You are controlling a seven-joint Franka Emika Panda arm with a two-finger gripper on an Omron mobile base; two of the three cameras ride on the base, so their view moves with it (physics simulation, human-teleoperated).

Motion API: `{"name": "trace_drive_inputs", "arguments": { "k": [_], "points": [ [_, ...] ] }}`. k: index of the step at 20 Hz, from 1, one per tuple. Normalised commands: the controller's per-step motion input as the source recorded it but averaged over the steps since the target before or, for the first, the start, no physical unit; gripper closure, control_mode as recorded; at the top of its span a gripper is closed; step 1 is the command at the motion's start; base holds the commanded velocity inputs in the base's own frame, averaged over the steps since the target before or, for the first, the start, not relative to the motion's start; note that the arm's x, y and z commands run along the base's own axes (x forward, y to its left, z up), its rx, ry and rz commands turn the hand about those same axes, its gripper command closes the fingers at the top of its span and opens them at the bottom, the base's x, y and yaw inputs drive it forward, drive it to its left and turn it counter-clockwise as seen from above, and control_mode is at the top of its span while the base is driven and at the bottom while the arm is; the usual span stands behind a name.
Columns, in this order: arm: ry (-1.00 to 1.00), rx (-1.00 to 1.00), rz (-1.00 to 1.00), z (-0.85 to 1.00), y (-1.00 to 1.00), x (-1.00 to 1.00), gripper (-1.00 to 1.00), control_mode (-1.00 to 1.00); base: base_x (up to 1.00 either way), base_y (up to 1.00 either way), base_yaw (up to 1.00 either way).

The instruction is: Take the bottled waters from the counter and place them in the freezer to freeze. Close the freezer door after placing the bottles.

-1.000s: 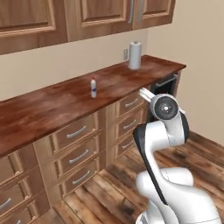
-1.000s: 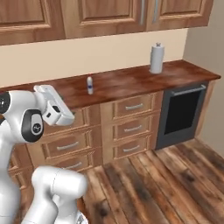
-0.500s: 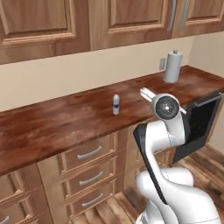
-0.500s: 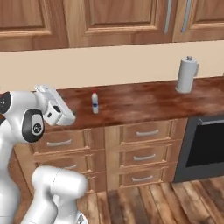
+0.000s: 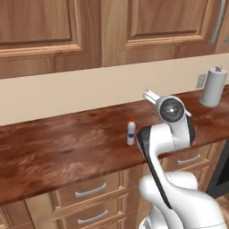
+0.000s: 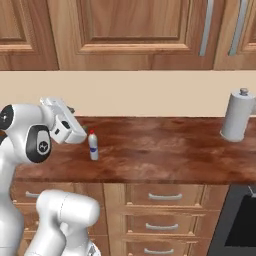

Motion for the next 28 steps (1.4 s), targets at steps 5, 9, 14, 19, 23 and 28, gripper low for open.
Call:
{"name": "trace_drive_inputs", "arguments": {
  "k": [5, 9, 14, 19, 23, 28],
  "points": [
    [0.0, 0.0, 0.0, 0.0, 0.0, 0.0, -1.0, 1.0, 0.58, -0.25, 0.4],
    [-0.01, 0.04, 0.03, 0.0, -0.11, -0.18, -1.0, -1.0, -0.1, -0.11, 0.04],
    [-0.1, 0.4, 0.27, -0.02, -0.98, -0.57, -1.0, -1.0, 0.0, 0.0, 0.0],
    [-0.03, 0.34, 0.39, -0.04, -0.92, -0.06, -1.0, -1.0, 0.0, 0.0, 0.0],
    [0.0, 0.1, 0.67, -0.28, -0.58, -0.25, -1.0, -1.0, 0.0, 0.0, 0.0],
    [-0.05, 0.0, 0.8, -0.34, -0.49, -0.04, -1.0, -1.0, 0.0, 0.0, 0.0]
  ]
}}
